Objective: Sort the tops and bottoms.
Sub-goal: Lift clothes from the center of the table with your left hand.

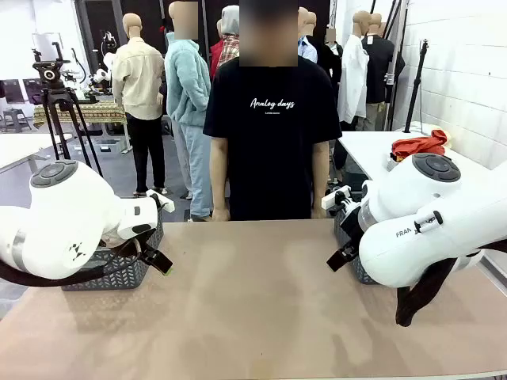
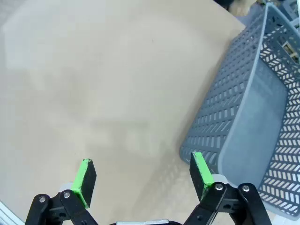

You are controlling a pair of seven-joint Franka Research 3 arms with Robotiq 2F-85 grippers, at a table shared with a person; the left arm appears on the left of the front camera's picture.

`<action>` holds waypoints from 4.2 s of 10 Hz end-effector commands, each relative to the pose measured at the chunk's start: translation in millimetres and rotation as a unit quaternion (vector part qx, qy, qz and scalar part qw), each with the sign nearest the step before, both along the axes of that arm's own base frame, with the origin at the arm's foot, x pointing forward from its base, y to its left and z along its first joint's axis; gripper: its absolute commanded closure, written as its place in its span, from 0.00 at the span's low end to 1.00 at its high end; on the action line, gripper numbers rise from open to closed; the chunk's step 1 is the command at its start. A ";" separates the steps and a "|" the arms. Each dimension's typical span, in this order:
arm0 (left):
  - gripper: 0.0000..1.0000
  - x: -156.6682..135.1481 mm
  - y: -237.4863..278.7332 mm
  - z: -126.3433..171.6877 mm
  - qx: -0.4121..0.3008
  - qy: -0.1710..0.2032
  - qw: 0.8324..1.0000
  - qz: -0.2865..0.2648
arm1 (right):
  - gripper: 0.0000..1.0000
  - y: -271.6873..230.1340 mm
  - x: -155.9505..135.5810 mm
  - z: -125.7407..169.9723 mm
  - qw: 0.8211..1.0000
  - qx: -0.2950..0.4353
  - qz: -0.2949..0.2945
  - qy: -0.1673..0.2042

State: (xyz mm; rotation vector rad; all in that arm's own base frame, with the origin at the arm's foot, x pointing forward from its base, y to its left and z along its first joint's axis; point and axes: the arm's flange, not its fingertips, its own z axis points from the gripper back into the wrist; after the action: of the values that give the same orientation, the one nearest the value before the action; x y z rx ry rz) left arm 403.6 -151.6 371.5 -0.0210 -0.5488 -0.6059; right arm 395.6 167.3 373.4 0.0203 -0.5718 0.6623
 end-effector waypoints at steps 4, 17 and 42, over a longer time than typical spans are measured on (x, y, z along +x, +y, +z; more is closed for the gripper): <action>0.00 0.0 -0.1 0.0 0.000 0.000 1.000 0.000 | 0.00 0.0 0.0 0.0 1.000 0.000 0.000 0.000; 0.00 0.0 -0.1 0.0 0.000 0.000 1.000 0.000 | 0.00 0.0 0.0 0.0 1.000 0.000 0.000 0.000; 0.00 -0.6 -1.7 0.0 0.001 0.000 1.000 -0.002 | 0.00 0.1 -0.1 0.0 1.000 0.000 0.000 0.000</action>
State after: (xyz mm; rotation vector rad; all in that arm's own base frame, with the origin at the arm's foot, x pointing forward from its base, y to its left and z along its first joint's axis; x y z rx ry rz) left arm 402.9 -153.7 371.4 -0.0200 -0.5489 -0.6109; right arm 395.5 167.5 373.4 0.0195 -0.5719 0.6633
